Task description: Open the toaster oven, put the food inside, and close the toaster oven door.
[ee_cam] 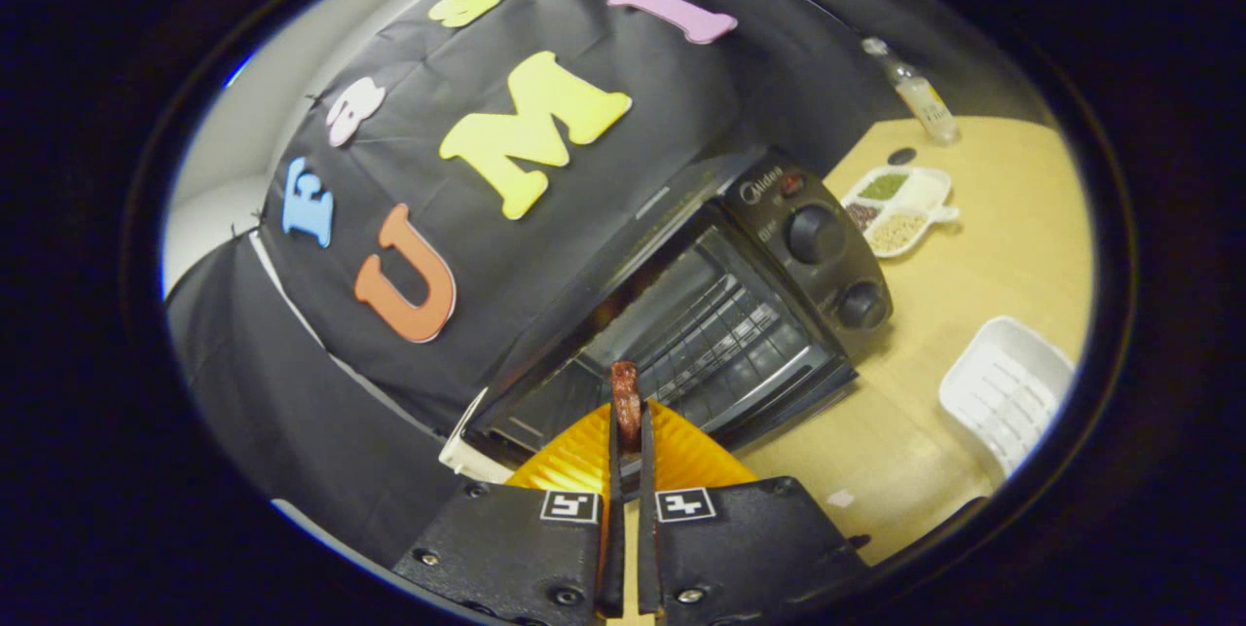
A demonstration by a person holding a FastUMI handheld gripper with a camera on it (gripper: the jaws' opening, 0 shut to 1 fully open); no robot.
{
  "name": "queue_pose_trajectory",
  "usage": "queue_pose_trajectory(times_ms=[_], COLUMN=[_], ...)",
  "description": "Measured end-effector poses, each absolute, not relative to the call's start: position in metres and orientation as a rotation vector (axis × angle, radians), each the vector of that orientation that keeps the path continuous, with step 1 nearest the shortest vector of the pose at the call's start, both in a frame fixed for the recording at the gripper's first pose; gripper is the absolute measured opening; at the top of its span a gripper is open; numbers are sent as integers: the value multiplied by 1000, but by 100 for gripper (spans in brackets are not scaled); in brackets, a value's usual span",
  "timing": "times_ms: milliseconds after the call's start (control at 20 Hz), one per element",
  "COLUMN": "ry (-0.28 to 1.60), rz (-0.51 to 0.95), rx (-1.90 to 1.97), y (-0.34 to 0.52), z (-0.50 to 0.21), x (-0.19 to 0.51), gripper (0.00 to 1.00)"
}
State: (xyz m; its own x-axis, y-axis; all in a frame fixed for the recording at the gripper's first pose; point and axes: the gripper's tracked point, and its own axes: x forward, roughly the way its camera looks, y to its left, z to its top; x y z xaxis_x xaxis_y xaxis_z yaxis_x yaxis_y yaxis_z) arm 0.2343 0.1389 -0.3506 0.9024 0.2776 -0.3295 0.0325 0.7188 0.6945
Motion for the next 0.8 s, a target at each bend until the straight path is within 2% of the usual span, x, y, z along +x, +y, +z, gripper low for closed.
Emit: queue_pose_trajectory(times_ms=[250,600,800], ry=[424,410,409], rz=[129,101,67], rx=[868,729,586], y=[149,151,140], z=[-378,-390,-395], x=[276,297,307], gripper=[8,11,17])
